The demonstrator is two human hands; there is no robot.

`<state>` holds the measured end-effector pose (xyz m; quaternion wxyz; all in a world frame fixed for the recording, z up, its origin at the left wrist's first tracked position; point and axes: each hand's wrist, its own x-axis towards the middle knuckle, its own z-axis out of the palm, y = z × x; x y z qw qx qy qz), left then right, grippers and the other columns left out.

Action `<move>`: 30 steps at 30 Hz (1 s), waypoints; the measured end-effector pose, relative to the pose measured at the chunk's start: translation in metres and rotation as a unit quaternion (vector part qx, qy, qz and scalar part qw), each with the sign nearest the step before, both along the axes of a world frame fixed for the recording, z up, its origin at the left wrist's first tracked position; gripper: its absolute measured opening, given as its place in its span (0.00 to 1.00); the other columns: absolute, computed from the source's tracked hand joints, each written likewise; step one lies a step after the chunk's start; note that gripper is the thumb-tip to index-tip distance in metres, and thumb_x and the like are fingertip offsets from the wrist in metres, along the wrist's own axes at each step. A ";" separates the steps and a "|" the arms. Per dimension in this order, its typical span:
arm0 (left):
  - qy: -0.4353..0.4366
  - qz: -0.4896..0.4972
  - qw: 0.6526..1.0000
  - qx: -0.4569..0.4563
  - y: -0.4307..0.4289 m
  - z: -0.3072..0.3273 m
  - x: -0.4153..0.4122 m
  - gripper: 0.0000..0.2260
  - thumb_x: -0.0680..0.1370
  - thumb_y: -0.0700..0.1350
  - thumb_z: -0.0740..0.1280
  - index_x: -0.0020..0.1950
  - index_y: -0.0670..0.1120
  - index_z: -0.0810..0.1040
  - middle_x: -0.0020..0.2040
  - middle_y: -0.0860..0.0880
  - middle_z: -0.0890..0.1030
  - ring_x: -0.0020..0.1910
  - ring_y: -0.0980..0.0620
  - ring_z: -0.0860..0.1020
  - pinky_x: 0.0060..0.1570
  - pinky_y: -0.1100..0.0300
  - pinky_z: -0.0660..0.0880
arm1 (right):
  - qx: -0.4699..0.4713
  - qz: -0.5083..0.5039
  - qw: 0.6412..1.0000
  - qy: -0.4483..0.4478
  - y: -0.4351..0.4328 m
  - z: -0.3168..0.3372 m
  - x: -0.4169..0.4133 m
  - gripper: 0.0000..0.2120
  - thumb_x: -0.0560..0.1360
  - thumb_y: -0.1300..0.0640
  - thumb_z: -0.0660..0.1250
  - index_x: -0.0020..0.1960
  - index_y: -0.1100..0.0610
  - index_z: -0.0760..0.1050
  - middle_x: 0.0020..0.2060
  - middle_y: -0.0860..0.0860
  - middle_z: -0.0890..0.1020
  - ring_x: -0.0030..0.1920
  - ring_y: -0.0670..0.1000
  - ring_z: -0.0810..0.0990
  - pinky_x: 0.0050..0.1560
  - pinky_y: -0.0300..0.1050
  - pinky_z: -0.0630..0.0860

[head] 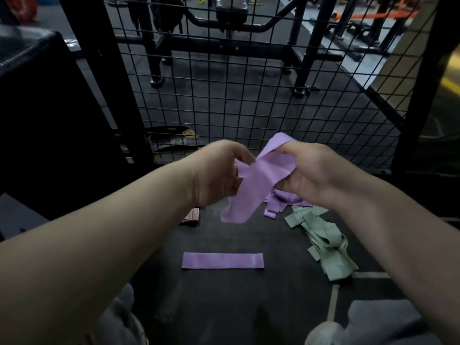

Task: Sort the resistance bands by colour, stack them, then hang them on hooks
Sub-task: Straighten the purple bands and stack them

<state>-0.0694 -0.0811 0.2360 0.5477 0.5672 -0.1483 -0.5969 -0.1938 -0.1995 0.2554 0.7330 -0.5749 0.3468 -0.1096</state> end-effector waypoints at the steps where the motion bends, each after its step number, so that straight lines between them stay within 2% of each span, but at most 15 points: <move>1: -0.003 -0.002 1.000 0.014 -0.002 -0.003 0.000 0.19 0.68 0.45 0.63 0.57 0.44 0.69 0.52 0.42 0.71 0.42 0.43 0.70 0.42 0.54 0.70 | 0.029 -0.008 0.999 -0.017 -0.001 0.000 0.000 0.08 0.78 0.64 0.63 0.49 0.67 0.80 0.45 0.63 0.81 0.43 0.58 0.81 0.48 0.54 0.80; 3: 0.012 0.002 0.999 0.045 -0.003 -0.005 -0.001 0.18 0.69 0.47 0.61 0.57 0.43 0.68 0.51 0.41 0.71 0.45 0.42 0.70 0.48 0.52 0.70 | 0.061 -0.012 0.998 -0.033 -0.005 0.002 0.000 0.07 0.78 0.63 0.63 0.53 0.65 0.77 0.46 0.61 0.80 0.45 0.57 0.80 0.52 0.53 0.78; 5: 0.006 0.009 0.998 0.065 -0.003 -0.005 -0.001 0.13 0.74 0.50 0.58 0.54 0.43 0.69 0.43 0.40 0.73 0.38 0.43 0.72 0.46 0.53 0.73 | 0.071 -0.006 0.997 -0.036 -0.008 0.003 -0.001 0.07 0.79 0.63 0.61 0.55 0.64 0.75 0.46 0.59 0.80 0.44 0.54 0.80 0.48 0.48 0.78; 7: -0.007 0.011 0.997 0.071 -0.003 -0.005 -0.001 0.13 0.77 0.51 0.57 0.54 0.43 0.69 0.35 0.45 0.73 0.32 0.46 0.72 0.43 0.54 0.73 | 0.064 0.007 0.998 -0.027 -0.010 0.006 -0.004 0.06 0.79 0.64 0.61 0.50 0.65 0.77 0.44 0.58 0.81 0.41 0.52 0.80 0.44 0.44 0.78; 10: -0.041 0.011 0.999 0.025 -0.002 -0.003 -0.003 0.12 0.77 0.48 0.61 0.56 0.43 0.73 0.40 0.44 0.76 0.36 0.46 0.73 0.43 0.54 0.72 | 0.060 0.031 0.998 -0.018 -0.013 0.005 -0.007 0.14 0.78 0.66 0.62 0.35 0.68 0.76 0.45 0.60 0.80 0.43 0.54 0.78 0.56 0.49 0.74; 12: -0.080 0.028 0.996 -0.026 -0.002 -0.001 -0.007 0.08 0.77 0.42 0.63 0.55 0.42 0.76 0.45 0.41 0.77 0.42 0.45 0.74 0.44 0.54 0.71 | 0.059 0.064 0.996 -0.016 -0.014 0.005 -0.008 0.11 0.78 0.65 0.62 0.40 0.65 0.79 0.48 0.60 0.80 0.47 0.55 0.79 0.61 0.51 0.74; 14: -0.105 0.045 0.991 -0.065 -0.003 0.002 -0.009 0.08 0.76 0.37 0.65 0.55 0.40 0.77 0.49 0.40 0.79 0.45 0.44 0.76 0.46 0.53 0.73 | 0.055 0.069 0.996 -0.017 -0.016 0.007 -0.007 0.08 0.78 0.64 0.61 0.46 0.64 0.78 0.45 0.58 0.82 0.43 0.52 0.82 0.50 0.46 0.81; 16: -0.116 0.057 0.988 -0.083 -0.004 0.002 -0.008 0.11 0.76 0.33 0.67 0.58 0.40 0.79 0.50 0.40 0.82 0.44 0.46 0.79 0.45 0.55 0.76 | 0.038 0.058 0.998 0.006 -0.018 0.006 -0.007 0.06 0.78 0.63 0.61 0.48 0.63 0.76 0.44 0.57 0.80 0.38 0.50 0.80 0.40 0.42 0.79; 18: -0.114 0.073 0.985 -0.103 -0.006 0.003 -0.006 0.12 0.76 0.32 0.67 0.58 0.42 0.80 0.47 0.41 0.82 0.40 0.48 0.79 0.43 0.56 0.77 | 0.036 0.059 0.997 0.017 -0.017 0.007 -0.007 0.04 0.78 0.62 0.62 0.51 0.60 0.74 0.46 0.57 0.78 0.37 0.49 0.79 0.37 0.40 0.77; 19: -0.109 0.083 0.984 -0.113 -0.006 0.003 -0.006 0.11 0.76 0.32 0.67 0.56 0.43 0.80 0.46 0.42 0.82 0.40 0.48 0.79 0.42 0.56 0.76 | 0.044 0.060 0.997 0.003 -0.017 0.007 -0.008 0.06 0.77 0.63 0.62 0.54 0.59 0.72 0.49 0.58 0.78 0.39 0.50 0.80 0.39 0.40 0.78; 22: -0.092 0.090 0.984 -0.125 -0.006 0.001 -0.003 0.09 0.77 0.32 0.65 0.50 0.45 0.78 0.46 0.43 0.81 0.40 0.48 0.78 0.41 0.56 0.75 | 0.032 0.096 0.992 -0.070 -0.016 0.015 -0.013 0.32 0.72 0.72 0.60 0.69 0.46 0.63 0.58 0.63 0.78 0.55 0.58 0.83 0.53 0.52 0.81; 24: -0.081 0.064 0.986 -0.128 -0.006 0.000 0.000 0.10 0.78 0.31 0.61 0.49 0.45 0.78 0.45 0.43 0.81 0.40 0.47 0.78 0.42 0.55 0.75 | -0.065 0.163 0.983 -0.055 -0.013 0.025 -0.018 0.34 0.69 0.75 0.59 0.71 0.51 0.68 0.59 0.65 0.78 0.56 0.59 0.83 0.57 0.53 0.80; 27: -0.050 0.043 0.989 -0.134 -0.005 0.002 0.001 0.12 0.76 0.30 0.59 0.49 0.43 0.78 0.42 0.45 0.80 0.37 0.50 0.79 0.41 0.57 0.78 | -0.347 0.175 0.920 0.047 -0.006 0.023 -0.020 0.17 0.74 0.66 0.71 0.59 0.51 0.78 0.50 0.61 0.82 0.50 0.58 0.84 0.57 0.55 0.80; 29: -0.040 0.040 0.988 -0.140 -0.005 0.004 -0.002 0.12 0.77 0.30 0.59 0.52 0.42 0.78 0.42 0.44 0.79 0.36 0.50 0.79 0.37 0.60 0.78 | -0.393 0.142 0.907 0.054 -0.004 0.015 -0.017 0.10 0.75 0.55 0.73 0.55 0.49 0.79 0.42 0.59 0.81 0.44 0.56 0.83 0.54 0.62 0.79; 30: -0.031 0.049 0.988 -0.145 -0.005 0.004 -0.004 0.11 0.78 0.31 0.59 0.55 0.42 0.77 0.44 0.44 0.79 0.37 0.50 0.79 0.36 0.61 0.78 | -0.382 0.130 0.913 0.054 -0.003 0.010 -0.015 0.11 0.76 0.53 0.72 0.58 0.49 0.77 0.41 0.57 0.82 0.43 0.52 0.84 0.53 0.61 0.81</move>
